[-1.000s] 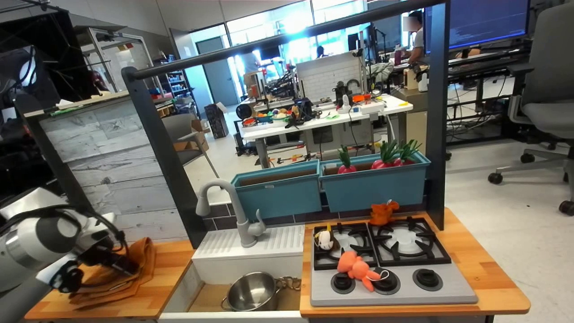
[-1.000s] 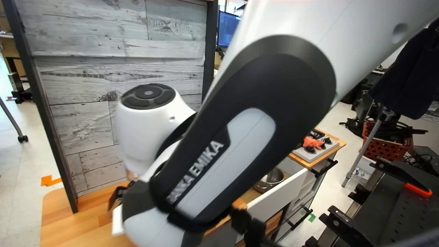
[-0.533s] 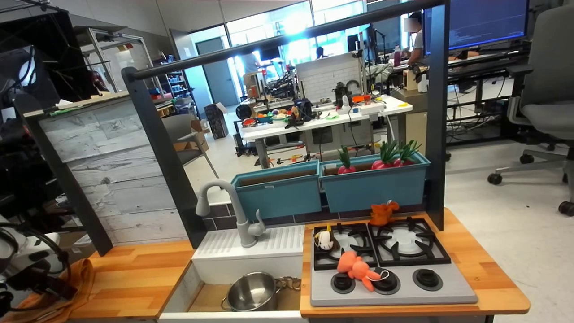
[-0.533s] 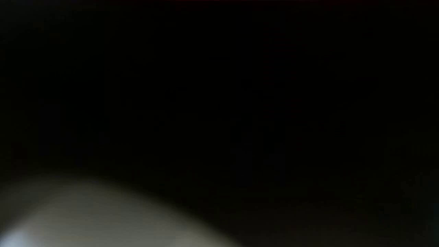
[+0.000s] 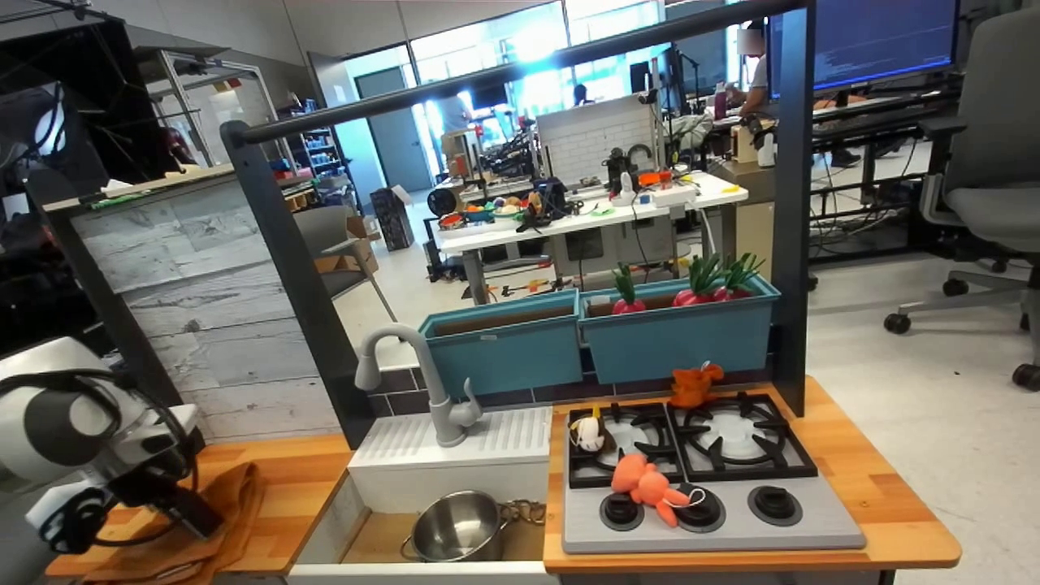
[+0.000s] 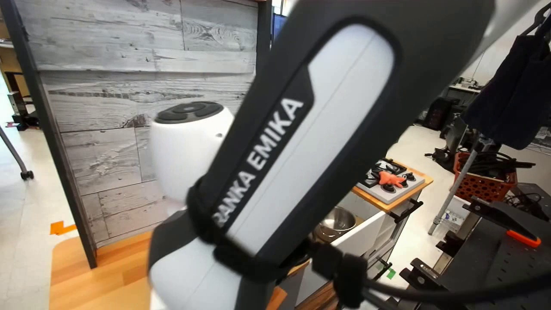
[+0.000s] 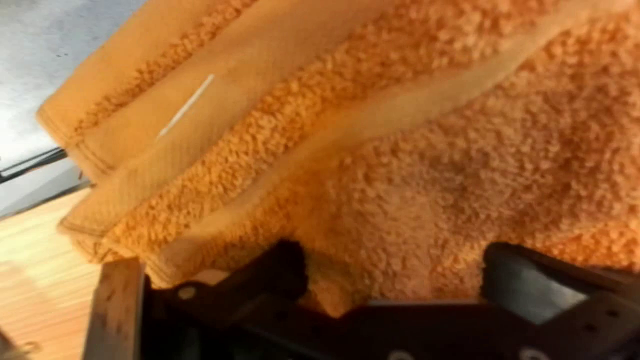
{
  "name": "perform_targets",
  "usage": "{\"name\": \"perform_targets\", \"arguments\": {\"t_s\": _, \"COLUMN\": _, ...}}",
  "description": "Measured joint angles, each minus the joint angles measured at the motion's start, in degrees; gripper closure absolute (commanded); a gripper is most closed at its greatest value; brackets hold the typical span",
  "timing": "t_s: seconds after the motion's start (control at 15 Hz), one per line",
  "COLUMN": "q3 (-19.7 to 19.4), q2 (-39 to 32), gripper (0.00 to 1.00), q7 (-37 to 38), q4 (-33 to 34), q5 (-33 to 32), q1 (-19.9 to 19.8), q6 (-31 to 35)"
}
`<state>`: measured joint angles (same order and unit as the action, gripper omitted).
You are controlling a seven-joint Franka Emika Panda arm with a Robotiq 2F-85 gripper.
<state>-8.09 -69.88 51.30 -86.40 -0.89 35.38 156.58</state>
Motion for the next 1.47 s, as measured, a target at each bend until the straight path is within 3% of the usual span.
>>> {"name": "perform_targets", "arguments": {"t_s": 0.2, "q3": -3.5, "q2": 2.0, "gripper": 0.00, "q7": 1.3, "q4": -5.0, "q5": 0.6, "q1": -2.2, "q6": 0.2}}
{"name": "perform_targets", "arguments": {"t_s": 0.47, "q3": -2.9, "q2": 2.1, "gripper": 0.00, "q7": 1.0, "q4": -4.9, "q5": -0.3, "q1": -2.9, "q6": 0.1}}
{"name": "perform_targets", "arguments": {"t_s": 0.8, "q3": -0.2, "q2": -2.1, "gripper": 0.00, "q7": 1.6, "q4": 4.6, "q5": -1.1, "q1": 3.4, "q6": 0.2}}
{"name": "perform_targets", "arguments": {"t_s": 1.07, "q3": -1.1, "q2": -7.6, "gripper": 0.00, "q7": 4.6, "q4": 15.9, "q5": -1.1, "q1": 9.1, "q6": -0.2}}
{"name": "perform_targets", "arguments": {"t_s": 1.27, "q3": -5.0, "q2": -10.7, "gripper": 0.00, "q7": 6.3, "q4": 20.2, "q5": -1.0, "q1": 8.1, "q6": 0.2}}
{"name": "perform_targets", "arguments": {"t_s": 1.47, "q3": -9.3, "q2": -11.3, "gripper": 0.00, "q7": 9.4, "q4": 18.0, "q5": -0.1, "q1": 3.9, "q6": 2.7}}
